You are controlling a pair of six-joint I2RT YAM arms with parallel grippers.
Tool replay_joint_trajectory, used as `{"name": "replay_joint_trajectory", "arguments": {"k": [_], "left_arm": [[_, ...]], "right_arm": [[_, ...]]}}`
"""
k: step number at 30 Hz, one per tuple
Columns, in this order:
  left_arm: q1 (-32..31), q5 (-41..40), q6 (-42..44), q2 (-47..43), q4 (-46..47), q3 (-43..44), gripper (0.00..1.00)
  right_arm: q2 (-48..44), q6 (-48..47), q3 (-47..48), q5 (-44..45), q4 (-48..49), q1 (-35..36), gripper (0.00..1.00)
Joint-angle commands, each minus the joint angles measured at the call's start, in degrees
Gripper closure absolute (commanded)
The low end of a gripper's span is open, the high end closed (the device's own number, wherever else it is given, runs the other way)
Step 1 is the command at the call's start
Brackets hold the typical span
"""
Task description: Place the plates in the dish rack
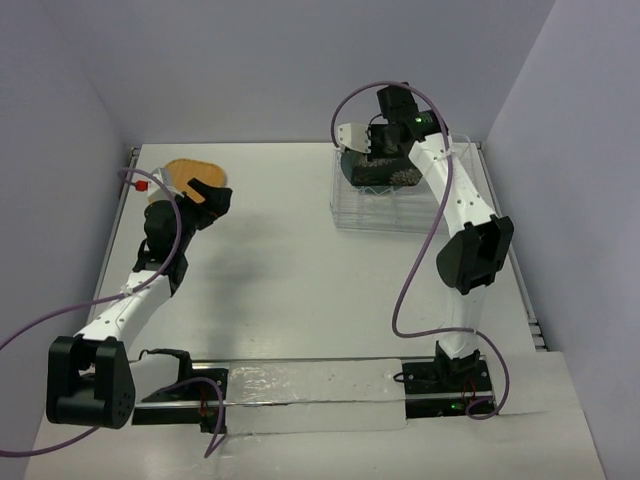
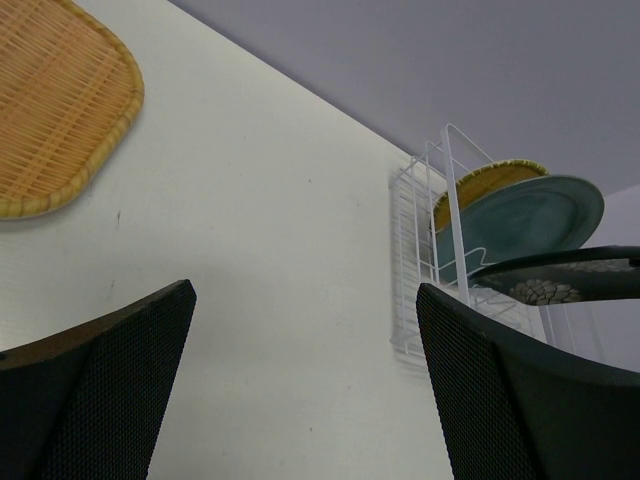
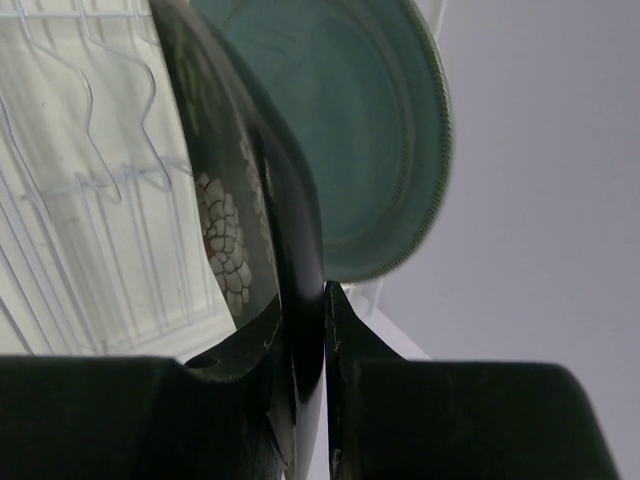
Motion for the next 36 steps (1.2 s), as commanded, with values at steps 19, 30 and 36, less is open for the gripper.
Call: {"name": "replay_joint_trajectory", "arguments": {"k": [19,30,36], "left_arm": [[2.6,2.9,0.7,1.2,0.7,2.2,0.01],[2.6,3.5,0.5,2.0,-0.1,3.1,0.01],[2.7,2.4,0.5,2.7,-1.8,4.3,0.01]], "right_arm": [[2.1,2.9,-3.8,-1.2,10.7,1.3,1.00],[4.2,2.7,-4.8,-1.4,10.8,1.9,0.81],[4.7,3.2,-5.2,-1.4,10.9,2.0,0.68]]}}
